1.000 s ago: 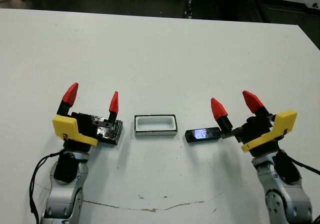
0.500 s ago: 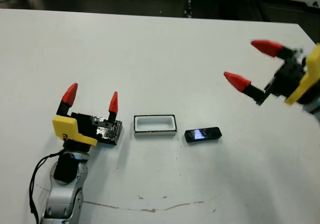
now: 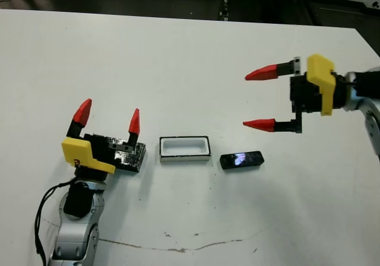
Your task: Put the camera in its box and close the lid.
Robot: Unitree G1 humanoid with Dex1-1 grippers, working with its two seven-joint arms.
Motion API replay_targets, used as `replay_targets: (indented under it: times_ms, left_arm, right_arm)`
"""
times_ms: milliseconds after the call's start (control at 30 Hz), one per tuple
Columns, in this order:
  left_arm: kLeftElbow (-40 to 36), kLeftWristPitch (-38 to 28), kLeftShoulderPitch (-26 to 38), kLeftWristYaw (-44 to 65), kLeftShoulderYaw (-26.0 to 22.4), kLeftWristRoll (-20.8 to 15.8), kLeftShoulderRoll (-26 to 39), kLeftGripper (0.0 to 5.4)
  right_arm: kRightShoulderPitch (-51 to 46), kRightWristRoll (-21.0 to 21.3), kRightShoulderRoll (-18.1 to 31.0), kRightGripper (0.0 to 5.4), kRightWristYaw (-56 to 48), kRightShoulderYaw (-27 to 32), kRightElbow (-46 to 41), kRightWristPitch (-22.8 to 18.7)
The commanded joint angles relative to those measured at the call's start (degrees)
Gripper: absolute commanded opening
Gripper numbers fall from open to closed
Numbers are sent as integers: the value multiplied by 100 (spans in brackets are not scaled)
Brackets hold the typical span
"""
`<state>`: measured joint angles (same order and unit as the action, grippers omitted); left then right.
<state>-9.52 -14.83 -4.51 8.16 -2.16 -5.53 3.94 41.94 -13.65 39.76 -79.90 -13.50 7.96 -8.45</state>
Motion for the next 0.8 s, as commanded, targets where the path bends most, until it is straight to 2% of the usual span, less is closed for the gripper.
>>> replay_targets:
  times_ms: [33, 367, 467, 800]
  left_arm:
    - [17, 12, -61, -21, -3, 29, 5, 539]
    - [-12, 62, -60, -37, 8, 42, 0, 539]
    - [-8, 69, -48, -62, 9, 70, -4, 539]
    - [-39, 93, -37, -68, 21, 74, -4, 539]
  right_arm:
    - [203, 117, -49, 540, -354, -253, 182, -6]
    - [186, 381, -143, 540, -746, -682, 347, -205]
    - [156, 477, -184, 540, -805, -756, 412, -76]
    - [11, 715, -228, 540, -815, -935, 462, -30]
